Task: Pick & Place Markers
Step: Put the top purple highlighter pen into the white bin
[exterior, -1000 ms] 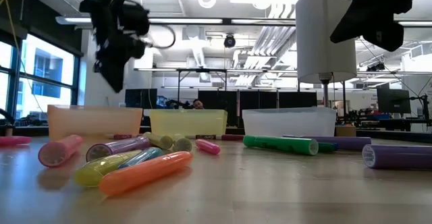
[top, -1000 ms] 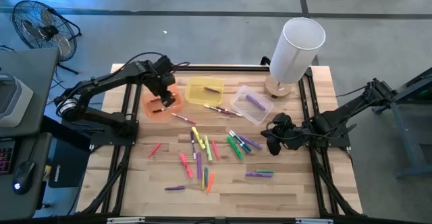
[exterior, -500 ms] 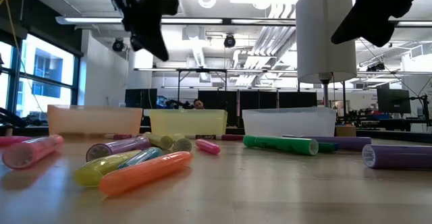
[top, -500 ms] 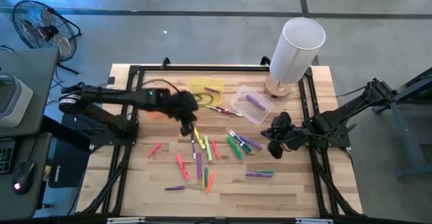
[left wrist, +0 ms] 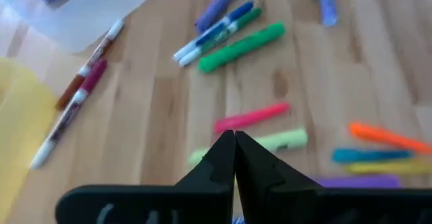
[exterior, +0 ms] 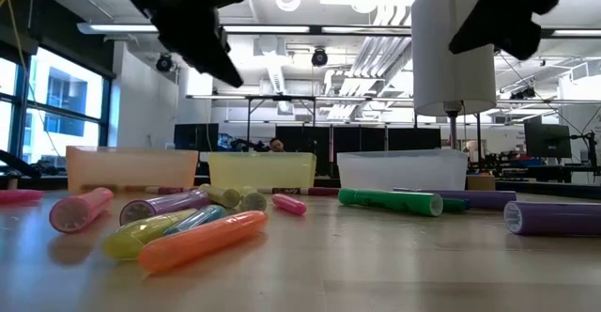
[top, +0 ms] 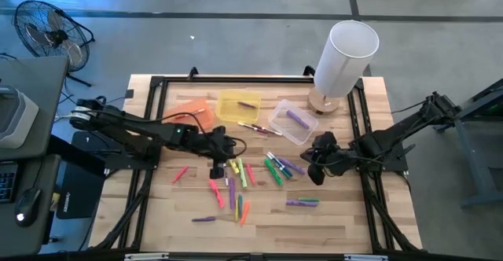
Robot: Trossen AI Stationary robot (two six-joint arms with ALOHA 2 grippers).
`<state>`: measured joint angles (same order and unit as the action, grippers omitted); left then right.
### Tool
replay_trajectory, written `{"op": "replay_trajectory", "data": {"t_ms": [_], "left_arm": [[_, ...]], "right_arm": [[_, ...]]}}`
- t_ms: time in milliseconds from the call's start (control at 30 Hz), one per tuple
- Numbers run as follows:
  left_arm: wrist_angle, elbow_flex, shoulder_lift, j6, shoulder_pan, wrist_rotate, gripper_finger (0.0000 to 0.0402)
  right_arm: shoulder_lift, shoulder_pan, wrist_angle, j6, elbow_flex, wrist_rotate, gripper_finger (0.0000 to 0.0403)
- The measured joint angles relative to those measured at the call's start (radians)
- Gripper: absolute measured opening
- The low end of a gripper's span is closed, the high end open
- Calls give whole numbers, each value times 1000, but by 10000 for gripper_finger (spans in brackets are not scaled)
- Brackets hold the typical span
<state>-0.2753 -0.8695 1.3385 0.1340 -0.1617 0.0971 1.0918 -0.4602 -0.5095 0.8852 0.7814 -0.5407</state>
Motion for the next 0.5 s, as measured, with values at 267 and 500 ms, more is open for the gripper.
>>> {"op": "replay_trajectory", "data": {"t_ms": [267,500], "left_arm": [[57,193,-181,20,-2,-67,0],[32,286,-403,20,-3,-39,0]], "right_arm": [[309,62,-408,95,321,147,1],[508,108,-533,49,392,323,11]]}}
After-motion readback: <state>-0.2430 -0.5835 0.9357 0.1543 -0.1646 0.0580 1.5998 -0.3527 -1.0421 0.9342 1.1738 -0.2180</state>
